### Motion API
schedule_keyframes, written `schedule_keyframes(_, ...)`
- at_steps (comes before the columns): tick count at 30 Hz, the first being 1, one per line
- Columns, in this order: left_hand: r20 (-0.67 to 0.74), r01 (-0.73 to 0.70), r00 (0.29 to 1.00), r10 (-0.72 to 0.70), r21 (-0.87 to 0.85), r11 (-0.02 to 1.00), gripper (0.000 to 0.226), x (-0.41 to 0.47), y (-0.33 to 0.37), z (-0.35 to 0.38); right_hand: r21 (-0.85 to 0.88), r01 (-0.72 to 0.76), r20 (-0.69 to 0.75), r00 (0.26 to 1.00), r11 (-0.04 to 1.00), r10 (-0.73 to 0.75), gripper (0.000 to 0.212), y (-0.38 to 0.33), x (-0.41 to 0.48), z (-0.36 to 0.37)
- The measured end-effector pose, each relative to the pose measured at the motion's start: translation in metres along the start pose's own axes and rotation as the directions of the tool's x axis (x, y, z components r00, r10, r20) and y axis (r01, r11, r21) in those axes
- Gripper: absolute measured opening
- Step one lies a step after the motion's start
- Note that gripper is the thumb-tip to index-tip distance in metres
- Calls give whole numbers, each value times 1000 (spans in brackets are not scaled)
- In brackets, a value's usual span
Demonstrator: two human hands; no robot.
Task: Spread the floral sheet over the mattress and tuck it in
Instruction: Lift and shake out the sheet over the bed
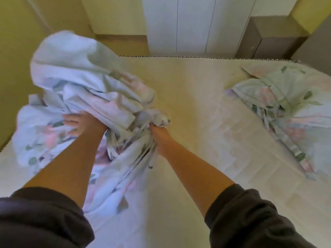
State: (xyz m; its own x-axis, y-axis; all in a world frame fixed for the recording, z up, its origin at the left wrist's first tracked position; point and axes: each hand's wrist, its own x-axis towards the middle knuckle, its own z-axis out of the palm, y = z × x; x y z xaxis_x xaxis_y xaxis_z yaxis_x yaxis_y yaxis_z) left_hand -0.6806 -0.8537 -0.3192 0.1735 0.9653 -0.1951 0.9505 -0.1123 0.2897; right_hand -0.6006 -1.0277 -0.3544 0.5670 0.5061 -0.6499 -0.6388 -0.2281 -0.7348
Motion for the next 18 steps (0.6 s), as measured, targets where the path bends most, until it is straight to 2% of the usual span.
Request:
schedule_keyframes(1,53,49,997,-54,77,996,90,-1,-4,15,2,6,-103,995,1000,-5,32,11,5,-25)
schedule_keyframes(3,164,13,985,-53,239,971,79,-10,-3,56,-4,-26,-273,962,1000,24,36,27,4,-87)
schedule_keyframes(5,311,-211,943,117,286,935,63,-46,13,108,51,-50,-366,928,997,65,32,38,-12,-152)
schedule_keyframes(7,439,-437,841,316,209,875,56,-91,33,148,71,-71,-416,904,995,95,29,52,-22,-206)
schedule_keyframes(8,492,-538,767,413,142,831,56,-116,46,171,69,-69,-417,904,995,92,31,62,-27,-235)
schedule_keyframes(10,570,-669,625,533,40,742,53,-157,66,197,50,-60,-385,920,997,74,43,81,-36,-267)
schedule_keyframes(12,603,-775,509,614,11,632,55,-199,88,228,48,-50,-364,929,998,64,53,100,-47,-304)
schedule_keyframes(14,664,-851,426,615,62,522,58,-239,109,251,19,-48,-370,927,999,52,45,113,-62,-343)
schedule_keyframes(16,696,-918,377,611,194,345,43,-264,122,268,-65,-40,-366,931,997,13,27,124,-73,-383)
schedule_keyframes(18,650,-922,375,661,333,197,28,-283,135,289,-143,-70,-390,921,987,8,16,135,-84,-429)
